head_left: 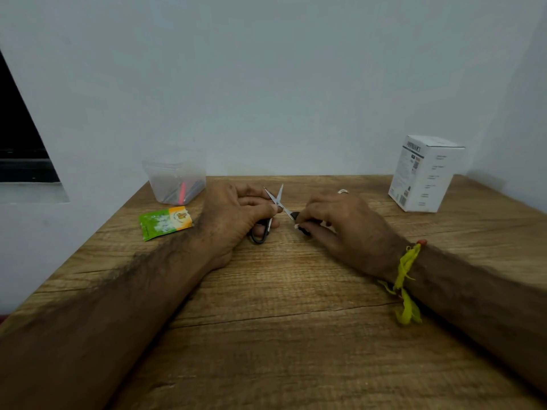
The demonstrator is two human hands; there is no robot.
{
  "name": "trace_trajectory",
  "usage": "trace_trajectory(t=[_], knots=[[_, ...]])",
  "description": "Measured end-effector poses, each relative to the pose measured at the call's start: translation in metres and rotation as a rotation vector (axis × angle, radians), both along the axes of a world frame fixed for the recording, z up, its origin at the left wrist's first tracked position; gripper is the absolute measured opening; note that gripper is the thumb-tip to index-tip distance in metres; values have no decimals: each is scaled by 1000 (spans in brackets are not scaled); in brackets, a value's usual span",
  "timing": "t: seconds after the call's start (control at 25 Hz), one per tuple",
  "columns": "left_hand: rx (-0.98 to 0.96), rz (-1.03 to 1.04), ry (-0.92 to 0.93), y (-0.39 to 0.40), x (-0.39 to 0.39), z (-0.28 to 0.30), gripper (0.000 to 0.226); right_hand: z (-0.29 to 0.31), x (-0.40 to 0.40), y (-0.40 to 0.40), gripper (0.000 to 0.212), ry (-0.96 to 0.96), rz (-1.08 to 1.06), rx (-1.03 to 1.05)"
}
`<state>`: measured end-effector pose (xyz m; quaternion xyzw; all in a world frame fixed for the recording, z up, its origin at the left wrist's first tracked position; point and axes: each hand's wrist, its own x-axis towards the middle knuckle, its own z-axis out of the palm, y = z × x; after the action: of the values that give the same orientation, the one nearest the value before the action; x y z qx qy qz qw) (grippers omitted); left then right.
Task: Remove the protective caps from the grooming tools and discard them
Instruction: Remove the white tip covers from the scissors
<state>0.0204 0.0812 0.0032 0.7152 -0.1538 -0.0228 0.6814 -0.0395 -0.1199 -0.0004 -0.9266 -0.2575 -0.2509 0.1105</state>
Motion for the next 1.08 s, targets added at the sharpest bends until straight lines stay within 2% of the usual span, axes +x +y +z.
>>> trace_trajectory(t=[0.28,0.56,0.76,1.08], knots=[[-14,14,11,0,-1,0,22,1,-5,-8,10,45,15,13],[-17,18,8,0,-2,1,22,3,-9,-10,13,110,-59,56],[-20,13,25,0,-1,2,23,2,-5,-7,9,91,-105,201],[-24,3,28,0,-1,2,25,2,-1,-1,9,31,-133,200]])
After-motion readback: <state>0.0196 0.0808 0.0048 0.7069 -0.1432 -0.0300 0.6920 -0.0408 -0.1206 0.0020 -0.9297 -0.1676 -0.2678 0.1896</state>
